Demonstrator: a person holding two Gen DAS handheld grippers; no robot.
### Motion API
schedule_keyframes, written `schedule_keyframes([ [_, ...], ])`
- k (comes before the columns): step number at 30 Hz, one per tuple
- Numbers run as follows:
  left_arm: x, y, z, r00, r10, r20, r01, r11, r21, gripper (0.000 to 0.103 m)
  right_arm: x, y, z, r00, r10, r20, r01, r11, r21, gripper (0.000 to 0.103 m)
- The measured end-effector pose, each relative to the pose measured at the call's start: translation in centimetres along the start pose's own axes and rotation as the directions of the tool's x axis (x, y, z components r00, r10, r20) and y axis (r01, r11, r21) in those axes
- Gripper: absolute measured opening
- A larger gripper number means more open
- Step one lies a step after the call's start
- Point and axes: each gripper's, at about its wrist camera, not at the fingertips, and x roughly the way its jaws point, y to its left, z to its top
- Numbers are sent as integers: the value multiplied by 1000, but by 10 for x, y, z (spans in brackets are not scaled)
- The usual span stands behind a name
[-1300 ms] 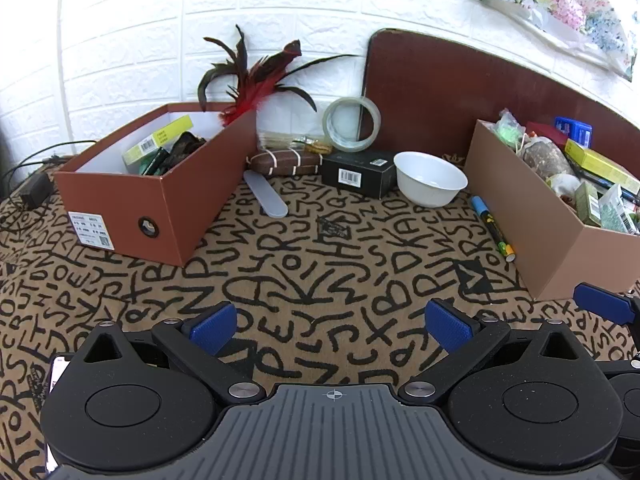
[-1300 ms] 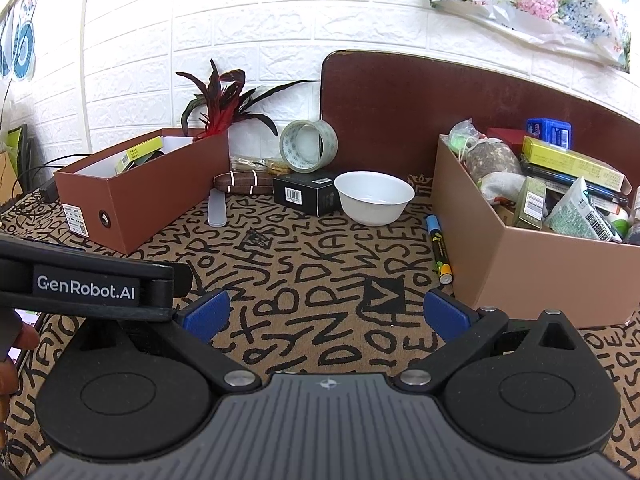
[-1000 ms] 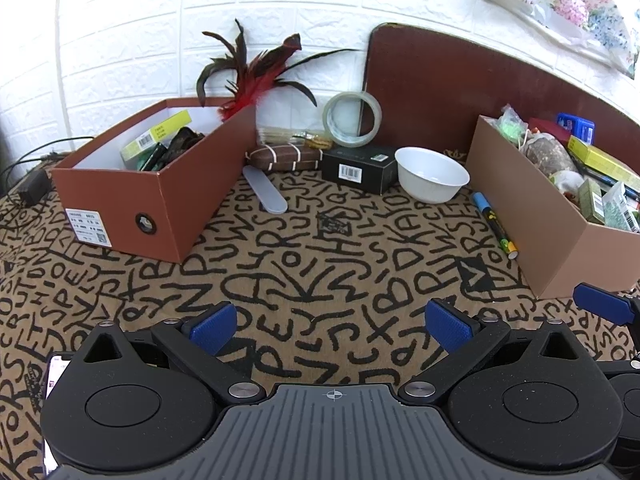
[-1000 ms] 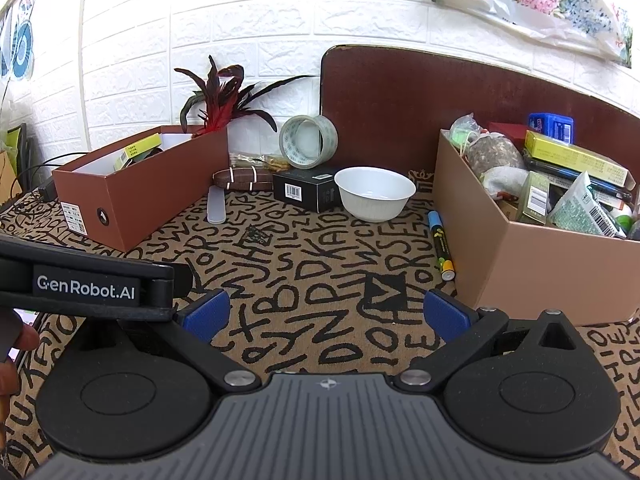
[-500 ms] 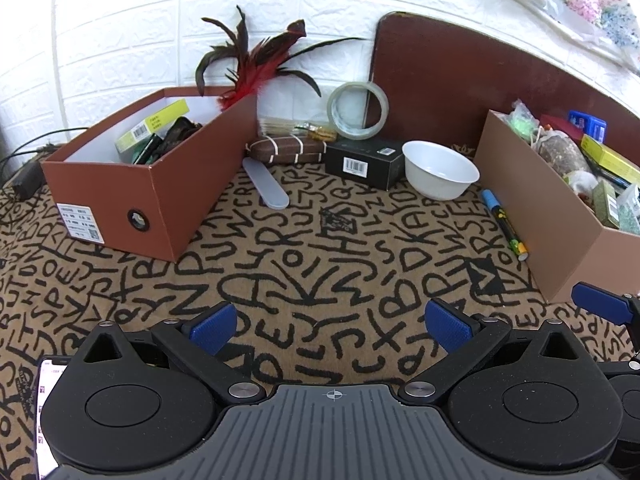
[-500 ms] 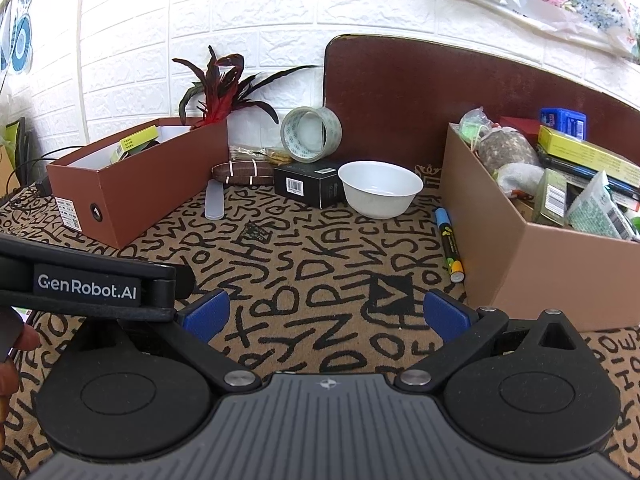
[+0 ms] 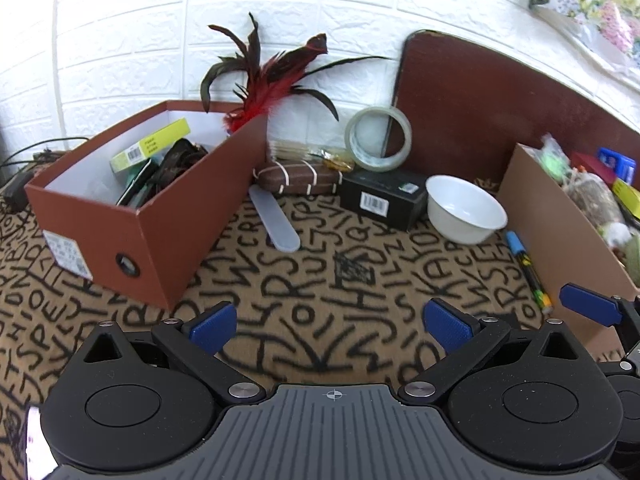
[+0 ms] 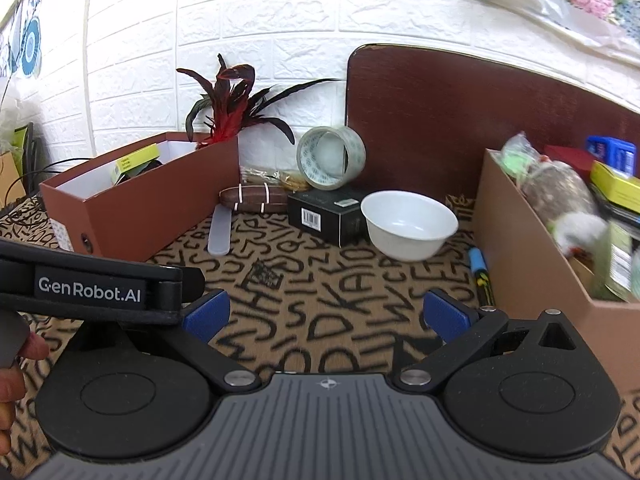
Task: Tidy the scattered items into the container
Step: 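Move the right gripper toward the white bowl, then grasp the white bowl rim with the right gripper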
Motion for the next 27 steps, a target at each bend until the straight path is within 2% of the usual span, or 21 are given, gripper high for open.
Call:
schedule_keyframes([
  [4,21,0,13,1000,9,11,-9,1000,3,103,24,-6,8,1000,12,11,-12,1000,-14,103],
  [12,73,-7,39,998,-63,-11,63,998,0,103,75,-33,25,999,-18,34,19,999,-29,102],
  [18,105,-21,56,995,-99,-27,99,995,6,96,104,-51,33,998,-45,44,47,998,-31,101],
  [21,119,-28,62,991,-127,-51,128,992,11,91,121,-54,36,998,-44,33,47,996,-78,90],
  [24,129,-31,61,986,-145,-77,146,989,10,87,139,-56,34,1000,-30,-9,29,994,-108,73],
  [26,131,-29,58,986,-145,-87,146,989,4,87,147,-56,32,999,-29,-34,25,992,-123,55],
  [27,132,-28,57,985,-145,-92,146,989,3,87,150,-56,30,999,-30,-42,24,992,-125,50],
])
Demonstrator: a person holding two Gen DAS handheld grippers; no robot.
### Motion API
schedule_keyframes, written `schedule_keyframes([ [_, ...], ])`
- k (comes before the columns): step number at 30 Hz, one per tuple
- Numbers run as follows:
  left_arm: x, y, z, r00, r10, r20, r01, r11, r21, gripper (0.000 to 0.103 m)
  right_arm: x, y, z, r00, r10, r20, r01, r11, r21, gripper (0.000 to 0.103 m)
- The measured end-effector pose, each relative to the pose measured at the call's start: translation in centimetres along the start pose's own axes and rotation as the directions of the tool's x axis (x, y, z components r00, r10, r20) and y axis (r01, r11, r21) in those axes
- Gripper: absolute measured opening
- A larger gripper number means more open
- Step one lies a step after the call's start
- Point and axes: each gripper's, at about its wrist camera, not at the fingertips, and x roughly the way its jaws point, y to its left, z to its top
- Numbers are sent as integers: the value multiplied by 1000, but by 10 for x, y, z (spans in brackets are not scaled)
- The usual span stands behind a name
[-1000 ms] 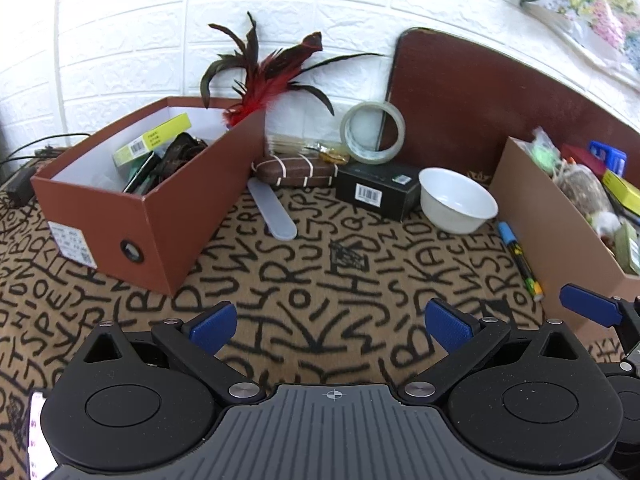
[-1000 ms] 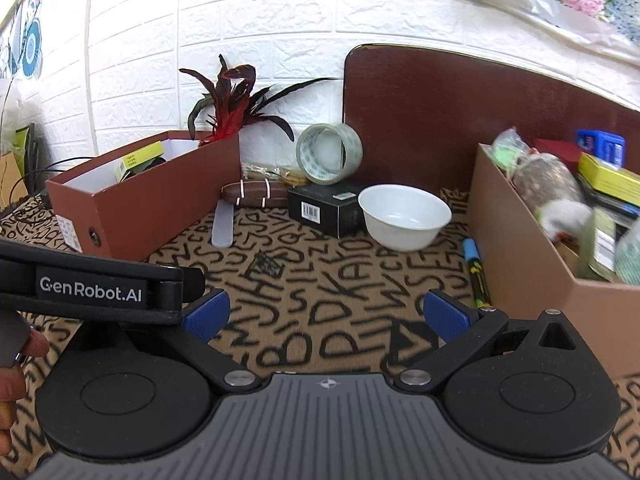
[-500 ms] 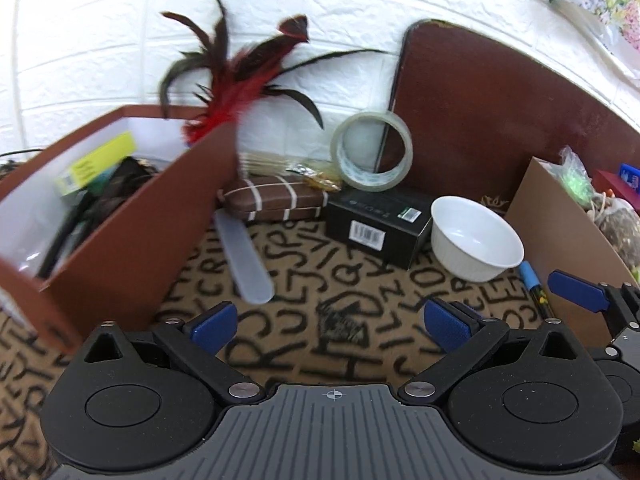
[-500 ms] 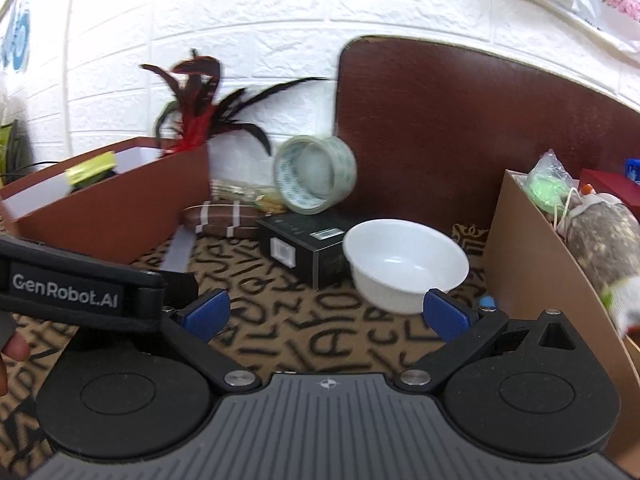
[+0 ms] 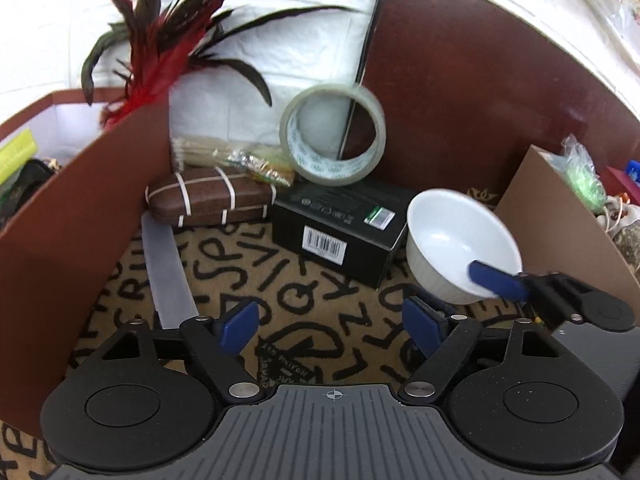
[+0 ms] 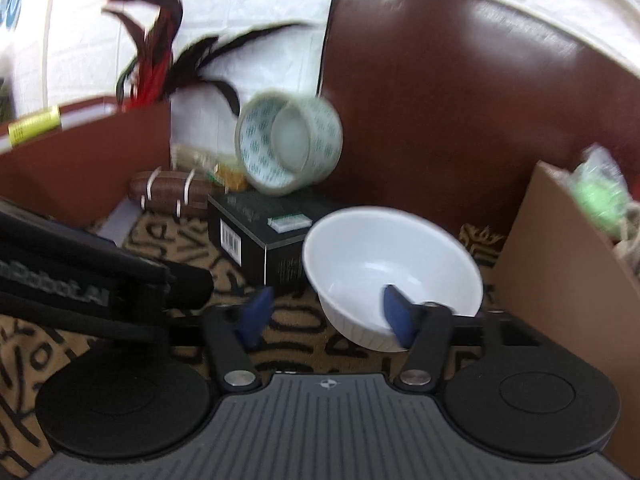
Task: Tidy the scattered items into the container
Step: 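Grasp the white bowl rim with the right gripper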
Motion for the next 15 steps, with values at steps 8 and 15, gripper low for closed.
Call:
schedule_keyframes([
  [8,-18,3,-7,1000,8,4,-8,1000,-2,88,-16,1,-9,996,88,-12,-88,996,26,14],
  [15,-60,5,-30,1000,-10,6,10,999,-32,88,-76,27,-19,969,248,-8,-248,969,-10,10],
])
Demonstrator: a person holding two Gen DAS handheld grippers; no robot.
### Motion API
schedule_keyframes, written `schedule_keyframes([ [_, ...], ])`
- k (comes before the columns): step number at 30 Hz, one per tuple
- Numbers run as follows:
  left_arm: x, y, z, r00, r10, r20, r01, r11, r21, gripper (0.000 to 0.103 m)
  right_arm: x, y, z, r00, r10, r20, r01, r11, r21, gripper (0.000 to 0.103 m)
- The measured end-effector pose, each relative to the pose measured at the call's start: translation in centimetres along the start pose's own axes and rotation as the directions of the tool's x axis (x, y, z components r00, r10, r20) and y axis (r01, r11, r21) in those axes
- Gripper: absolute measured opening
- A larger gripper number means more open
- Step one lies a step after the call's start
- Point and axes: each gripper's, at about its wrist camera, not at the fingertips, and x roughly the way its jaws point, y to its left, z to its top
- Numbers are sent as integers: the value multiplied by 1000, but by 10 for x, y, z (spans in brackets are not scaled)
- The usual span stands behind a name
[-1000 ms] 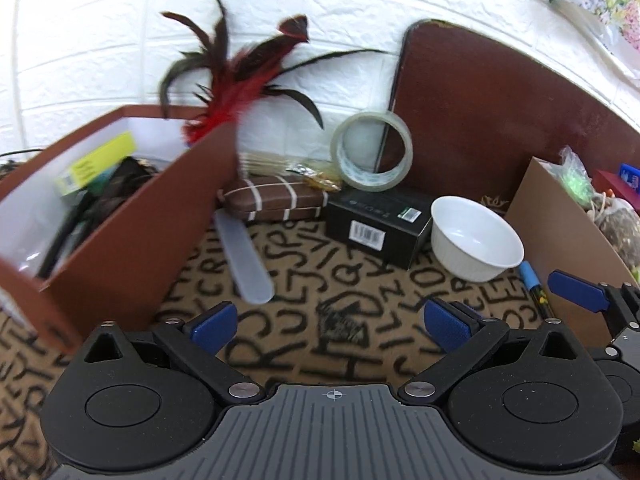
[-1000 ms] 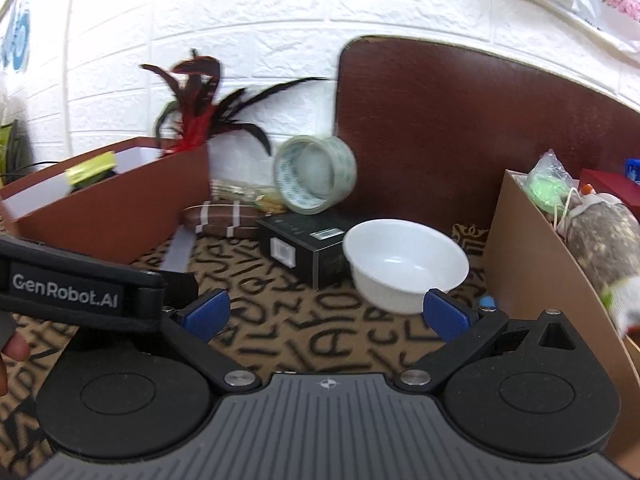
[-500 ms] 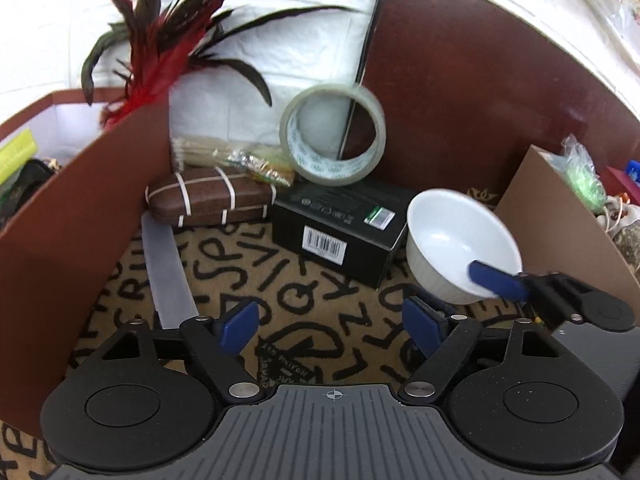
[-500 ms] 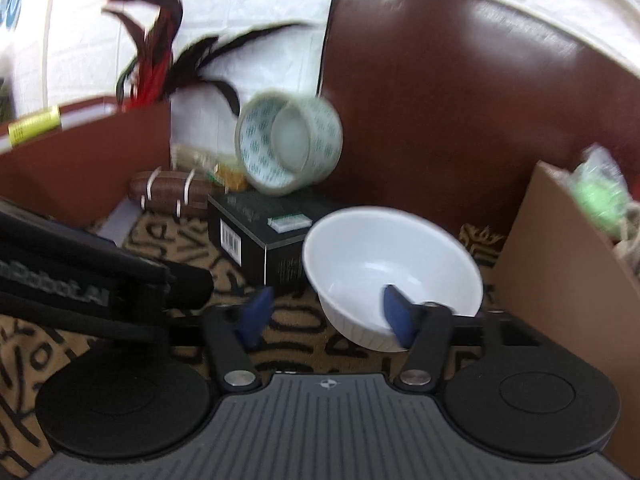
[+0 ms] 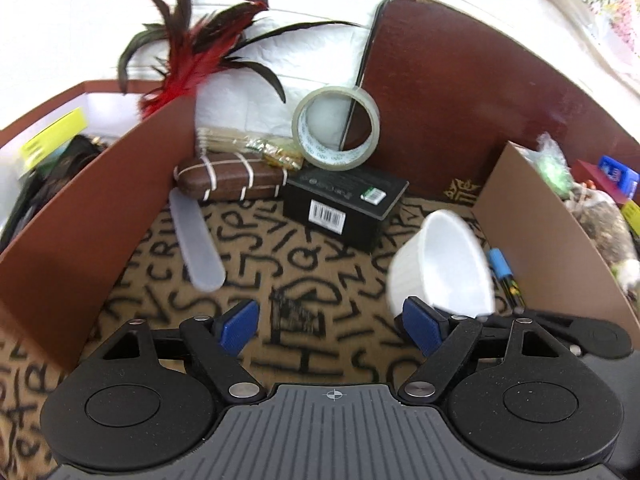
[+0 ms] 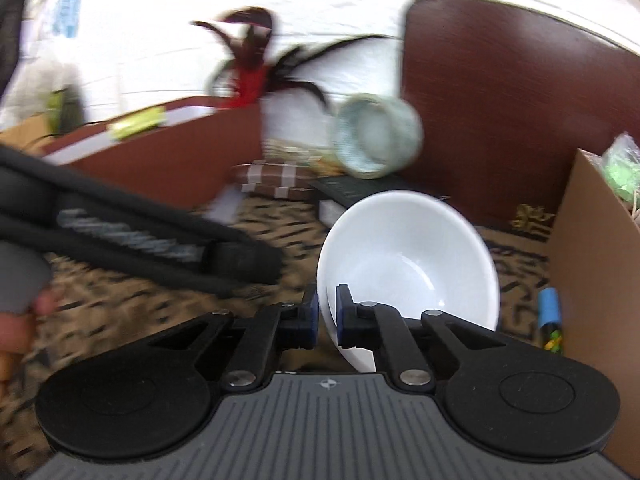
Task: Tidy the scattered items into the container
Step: 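Grasp the white bowl rim with the right gripper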
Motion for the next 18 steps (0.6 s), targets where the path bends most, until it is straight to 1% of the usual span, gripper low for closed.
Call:
schedule_keyframes([
  [3,-22,3,-17,1000,25,1,-25,1000,-17,89,-24,23,-6,998,57,-4,-57,997,-45,10],
  [7,-46,13,-40,999,43,-18,-44,998,-45,90,-53,49,-20,992,123,-20,-124,990,-72,12],
  [9,-56,21,-52,998,43,-37,-46,996,-75,90,-65,56,-27,989,148,-25,-149,987,-65,23],
  [10,-60,24,-56,998,51,-45,-55,994,-90,90,-70,57,-29,988,156,-21,-157,986,-51,40],
  [11,-64,28,-61,997,60,-51,-65,992,-104,90,-77,58,-31,988,155,-12,-156,987,-37,50],
  [15,-78,39,-68,996,78,-47,-84,988,-131,90,-98,54,-31,991,130,39,-130,991,-5,51],
  [18,-81,38,-66,997,74,-32,-78,989,-123,90,-104,48,-29,996,70,63,-72,997,24,51],
])
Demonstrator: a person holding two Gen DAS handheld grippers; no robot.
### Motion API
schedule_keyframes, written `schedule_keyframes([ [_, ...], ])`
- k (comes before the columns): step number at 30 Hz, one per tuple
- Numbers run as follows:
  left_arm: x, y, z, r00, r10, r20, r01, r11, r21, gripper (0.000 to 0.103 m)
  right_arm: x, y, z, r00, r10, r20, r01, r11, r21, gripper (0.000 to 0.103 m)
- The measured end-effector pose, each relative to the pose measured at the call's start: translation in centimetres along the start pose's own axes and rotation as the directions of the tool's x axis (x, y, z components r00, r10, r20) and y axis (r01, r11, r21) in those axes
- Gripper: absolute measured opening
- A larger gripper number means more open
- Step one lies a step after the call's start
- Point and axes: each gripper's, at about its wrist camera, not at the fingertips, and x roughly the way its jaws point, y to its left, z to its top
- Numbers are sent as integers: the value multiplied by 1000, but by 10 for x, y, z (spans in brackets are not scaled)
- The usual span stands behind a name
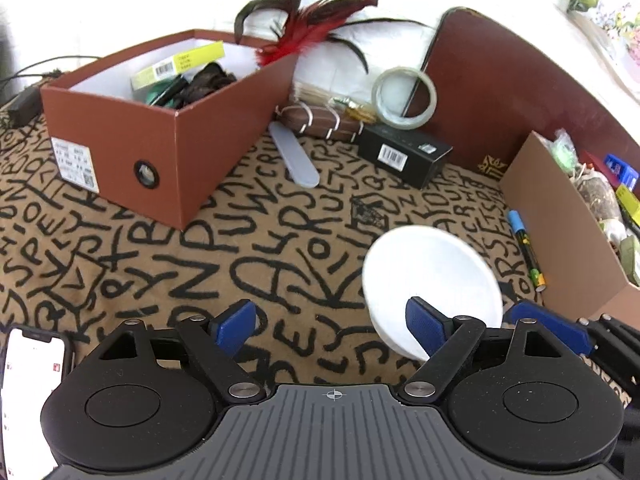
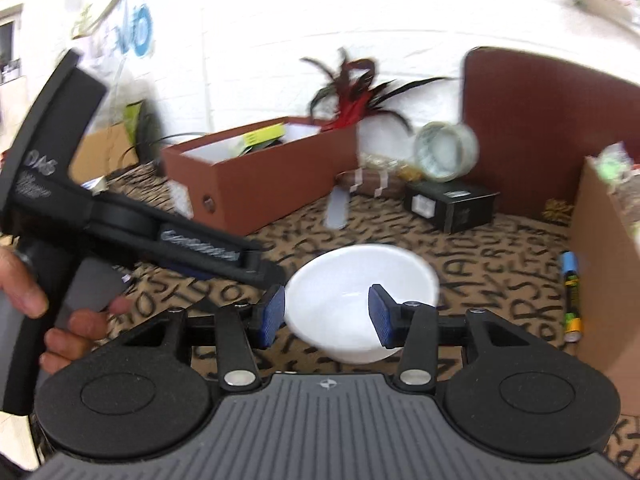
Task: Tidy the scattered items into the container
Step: 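Grasp the white bowl rim with the right gripper, then carry the white bowl with the right gripper over the brown box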
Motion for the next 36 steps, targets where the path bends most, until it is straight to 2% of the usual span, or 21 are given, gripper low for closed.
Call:
schedule_keyframes([
  [3,3,-6,2,1000,-13,1,13,1000,15,90,6,-9,0,997,-70,-10,71,996,57,51],
  [7,17,-15,4,999,-34,-5,34,998,43,88,17,-17,-3,992,-119,-35,121,989,83,51],
  [12,39,-23,11,995,-78,-63,81,996,43,68,32,-26,-7,988,-142,-60,147,984,101,47],
  [14,47,-26,12,993,-88,-81,93,994,60,54,38,-30,-7,987,-148,-70,155,982,108,46],
  [16,55,-29,12,990,-95,-100,102,993,67,45,43,-34,-8,985,-151,-80,159,981,112,44],
  [18,61,-29,11,989,-91,-114,98,993,63,45,48,-37,-8,984,-150,-92,161,980,115,42],
  [19,63,-28,10,991,-77,-112,85,995,61,49,50,-38,-9,984,-148,-99,160,980,119,40],
  [20,64,-28,9,993,-61,-105,67,996,58,56,52,-39,-10,984,-144,-106,157,980,125,38],
  [22,66,-26,10,994,-51,-98,57,997,52,59,55,-40,-12,984,-136,-114,151,980,132,37],
  [24,68,-24,11,990,-73,-118,79,996,50,50,59,-40,-14,984,-128,-127,145,980,134,32],
  [25,69,-24,11,987,-88,-131,95,994,49,38,61,-41,-14,983,-122,-136,141,981,136,23],
  [31,73,-26,7,983,-92,-156,102,993,56,39,58,-37,-13,984,-119,-135,137,981,138,15],
  [34,60,-24,8,987,-100,-125,108,993,56,27,49,-31,-7,984,-138,-112,150,982,113,15],
  [36,48,-22,12,990,-108,-95,113,992,50,27,43,-28,0,987,-134,-91,143,984,105,15],
])
